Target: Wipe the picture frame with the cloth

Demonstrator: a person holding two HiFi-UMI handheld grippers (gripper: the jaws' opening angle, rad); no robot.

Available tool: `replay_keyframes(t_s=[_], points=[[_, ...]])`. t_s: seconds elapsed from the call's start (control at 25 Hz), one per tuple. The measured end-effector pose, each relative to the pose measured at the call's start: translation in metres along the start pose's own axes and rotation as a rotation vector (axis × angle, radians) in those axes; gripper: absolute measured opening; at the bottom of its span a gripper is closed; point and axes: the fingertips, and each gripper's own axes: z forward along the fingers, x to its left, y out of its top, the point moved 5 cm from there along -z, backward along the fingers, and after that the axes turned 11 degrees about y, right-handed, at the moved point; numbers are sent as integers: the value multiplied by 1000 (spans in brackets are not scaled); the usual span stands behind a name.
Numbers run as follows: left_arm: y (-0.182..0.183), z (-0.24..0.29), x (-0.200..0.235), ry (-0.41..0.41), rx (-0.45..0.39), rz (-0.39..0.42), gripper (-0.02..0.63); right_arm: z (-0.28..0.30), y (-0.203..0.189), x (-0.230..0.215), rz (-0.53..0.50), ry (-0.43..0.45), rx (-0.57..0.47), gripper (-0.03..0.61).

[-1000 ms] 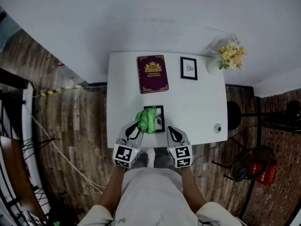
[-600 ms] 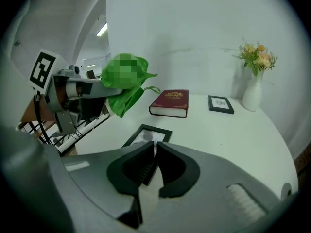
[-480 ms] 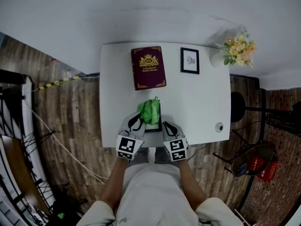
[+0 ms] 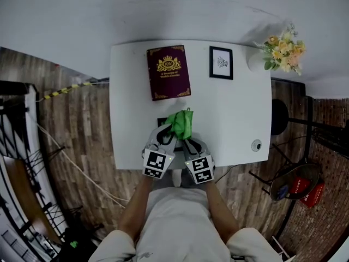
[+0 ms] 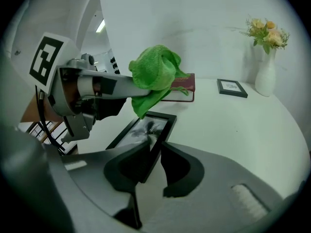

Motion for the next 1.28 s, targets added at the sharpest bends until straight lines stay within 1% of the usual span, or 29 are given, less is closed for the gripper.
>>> replay_keyframes(t_s=[0.08, 0.28, 0.32, 0.4, 0.44, 0.72, 0.92, 1.28], points=[[-4, 7, -4, -6, 18, 6, 83, 3, -2, 0, 3, 8, 10, 83], [-14, 20, -12, -14, 62, 22, 83, 7, -9, 1, 14, 14, 31, 83], [-15, 22, -13, -15, 70, 28, 83, 8, -11, 1, 16, 13, 35, 78], [-19, 27, -17, -13, 92, 48, 83, 9, -12, 1, 20, 8, 37, 39], [-21, 30, -20, -12, 106, 57, 83, 9, -13, 2, 21, 5, 36, 31], [-38, 48, -28, 20, 202, 96, 81, 9, -14, 3, 5, -5, 27, 25], [-39, 52, -26, 35, 219, 98, 81, 9, -14, 2, 8, -5, 18, 25], [-39, 51, -18, 68, 233, 76, 81, 9, -15, 1, 23, -11, 15, 25]])
